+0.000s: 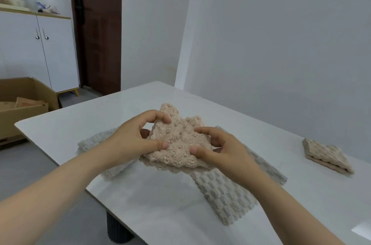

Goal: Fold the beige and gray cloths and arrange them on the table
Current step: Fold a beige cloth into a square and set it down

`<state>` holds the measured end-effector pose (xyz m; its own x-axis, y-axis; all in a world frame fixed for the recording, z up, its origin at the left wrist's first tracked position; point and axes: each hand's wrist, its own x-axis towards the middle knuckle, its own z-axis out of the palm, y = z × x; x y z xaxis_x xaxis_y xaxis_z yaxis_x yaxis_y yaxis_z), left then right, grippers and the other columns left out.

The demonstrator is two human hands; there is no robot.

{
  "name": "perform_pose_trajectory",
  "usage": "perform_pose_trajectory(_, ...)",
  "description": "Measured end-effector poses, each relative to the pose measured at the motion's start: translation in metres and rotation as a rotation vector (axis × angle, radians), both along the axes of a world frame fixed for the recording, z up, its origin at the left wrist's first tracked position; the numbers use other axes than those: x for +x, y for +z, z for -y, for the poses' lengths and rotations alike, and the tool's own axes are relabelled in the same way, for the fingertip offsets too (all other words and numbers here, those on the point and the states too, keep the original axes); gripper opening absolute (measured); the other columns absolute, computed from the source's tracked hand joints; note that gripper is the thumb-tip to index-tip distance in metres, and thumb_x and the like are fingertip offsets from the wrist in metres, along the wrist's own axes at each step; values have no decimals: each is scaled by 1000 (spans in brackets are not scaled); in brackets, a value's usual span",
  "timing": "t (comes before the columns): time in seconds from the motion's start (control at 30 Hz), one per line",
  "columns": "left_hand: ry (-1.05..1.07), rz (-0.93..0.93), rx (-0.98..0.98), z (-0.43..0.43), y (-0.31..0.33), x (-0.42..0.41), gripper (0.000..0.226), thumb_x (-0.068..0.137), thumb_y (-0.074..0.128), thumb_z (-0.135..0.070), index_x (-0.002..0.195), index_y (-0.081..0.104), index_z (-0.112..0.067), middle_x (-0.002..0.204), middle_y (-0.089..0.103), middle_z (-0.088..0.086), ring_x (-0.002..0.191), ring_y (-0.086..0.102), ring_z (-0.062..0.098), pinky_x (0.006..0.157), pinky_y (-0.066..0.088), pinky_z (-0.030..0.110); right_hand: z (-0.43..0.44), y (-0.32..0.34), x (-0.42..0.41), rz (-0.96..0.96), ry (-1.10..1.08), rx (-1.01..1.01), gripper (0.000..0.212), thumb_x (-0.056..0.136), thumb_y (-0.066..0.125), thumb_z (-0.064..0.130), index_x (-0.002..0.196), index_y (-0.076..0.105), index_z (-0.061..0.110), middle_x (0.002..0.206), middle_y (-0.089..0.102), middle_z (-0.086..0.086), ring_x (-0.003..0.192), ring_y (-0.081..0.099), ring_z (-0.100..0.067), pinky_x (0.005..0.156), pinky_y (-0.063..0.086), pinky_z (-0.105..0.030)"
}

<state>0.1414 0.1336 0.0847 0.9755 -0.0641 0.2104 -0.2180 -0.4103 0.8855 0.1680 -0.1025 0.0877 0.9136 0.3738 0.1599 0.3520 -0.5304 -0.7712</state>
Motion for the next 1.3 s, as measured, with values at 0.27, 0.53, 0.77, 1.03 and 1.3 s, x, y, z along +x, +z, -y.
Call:
perform_pose_trajectory(0.27, 161, 35, 72, -50, -6, 88, 25, 81, 72, -15, 95, 72, -36, 108, 68, 18, 82, 63, 34, 64, 47, 21, -46, -5, 80, -114, 84, 60, 54, 78, 76, 41, 127, 56, 30, 82, 74, 0, 77, 72, -17, 78, 60, -36)
perform_pose_trajectory(0.53, 235, 78, 130, -92, -17, 183, 28, 84, 63, -6, 98, 71, -29, 114, 65, -9, 62, 56, 5, 56, 51, 22, -106, -31, 174, -92, 78, 66, 63, 75, 76, 41, 131, 53, 26, 110, 67, -11, 86, 70, -12, 78, 60, -36)
perform_pose_trajectory(0.77, 341, 93, 254, -137, -39, 257, 34, 81, 57, -1, 98, 71, -26, 116, 64, -7, 82, 56, 7, 60, 39, 10, -163, -48, 243, -39, 51, 32, 64, 77, 75, 35, 134, 51, 20, 119, 64, -6, 95, 63, -16, 93, 53, -38)
perform_pose_trajectory(1.03, 423, 24, 312, -170, -68, 311, 39, 79, 48, 0, 95, 69, -27, 120, 60, -4, 99, 55, 13, 66, 44, 17, -214, -69, 294, -45, 30, 15, 66, 78, 73, 32, 137, 48, 20, 115, 65, -5, 99, 64, -19, 92, 53, -40)
perform_pose_trajectory(1.3, 471, 77, 418, -163, -75, 309, 26, 85, 57, -14, 108, 64, -27, 126, 54, -3, 116, 51, 15, 90, 38, 25, -192, -74, 295, 42, -23, -167, 50, 89, 61, 31, 135, 47, 21, 106, 68, 0, 97, 61, -16, 81, 47, -27)
